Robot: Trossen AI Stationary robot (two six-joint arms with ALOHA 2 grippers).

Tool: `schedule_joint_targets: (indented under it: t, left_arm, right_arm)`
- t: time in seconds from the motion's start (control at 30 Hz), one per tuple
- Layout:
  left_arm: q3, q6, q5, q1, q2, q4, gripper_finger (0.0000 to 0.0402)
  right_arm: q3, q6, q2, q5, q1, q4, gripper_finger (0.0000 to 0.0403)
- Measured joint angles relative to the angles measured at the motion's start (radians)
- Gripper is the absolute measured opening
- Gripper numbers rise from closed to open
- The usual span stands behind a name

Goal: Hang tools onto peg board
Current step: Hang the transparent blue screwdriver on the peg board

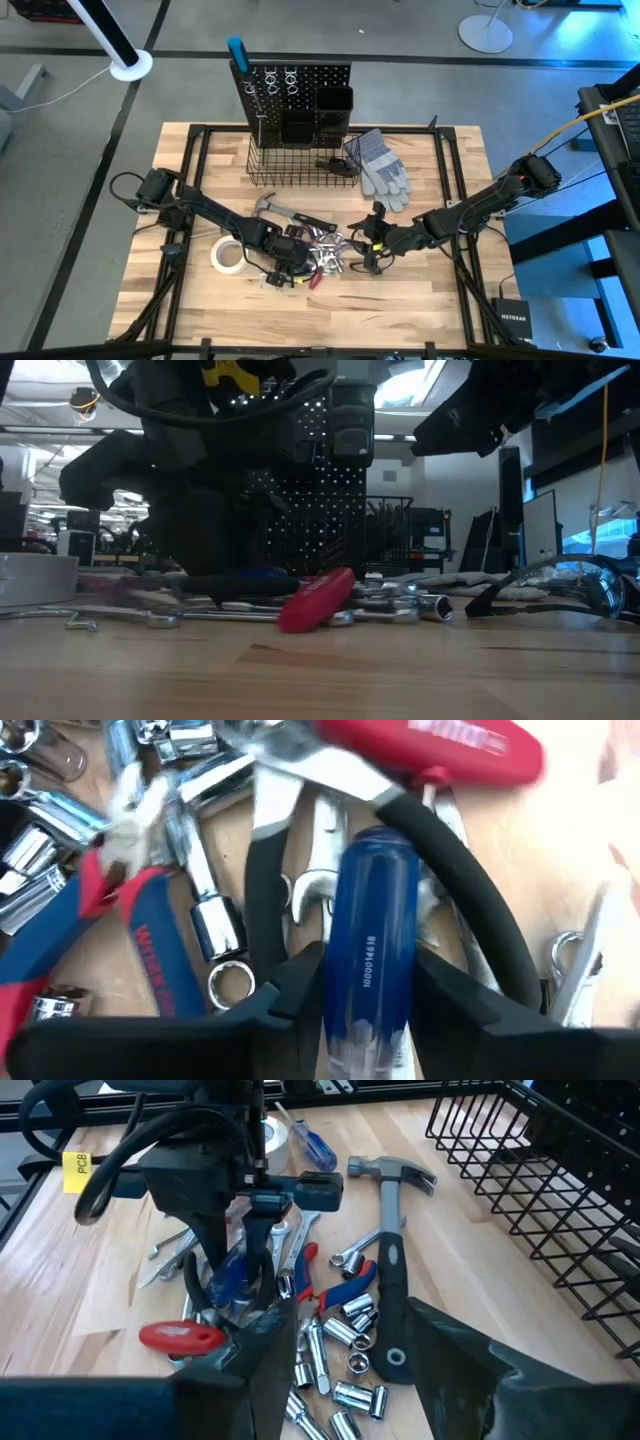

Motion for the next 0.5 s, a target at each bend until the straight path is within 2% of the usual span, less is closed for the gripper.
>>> schedule_joint_targets:
  t: [0.27, 0.5]
  left_arm:
    - [0.012, 0.004, -0.012, -0.001, -0.012, -0.022, 0.0105]
    - [0.091, 0.007, -0.049, -0.001, -0.063, -0.089, 0.0105]
  right_arm:
    - [0.000, -0.013, 0.000, 0.010, 0.000, -0.004, 0.0184]
    - [0.000, -0.017, 0.000, 0.011, 0.000, -0.010, 0.0184]
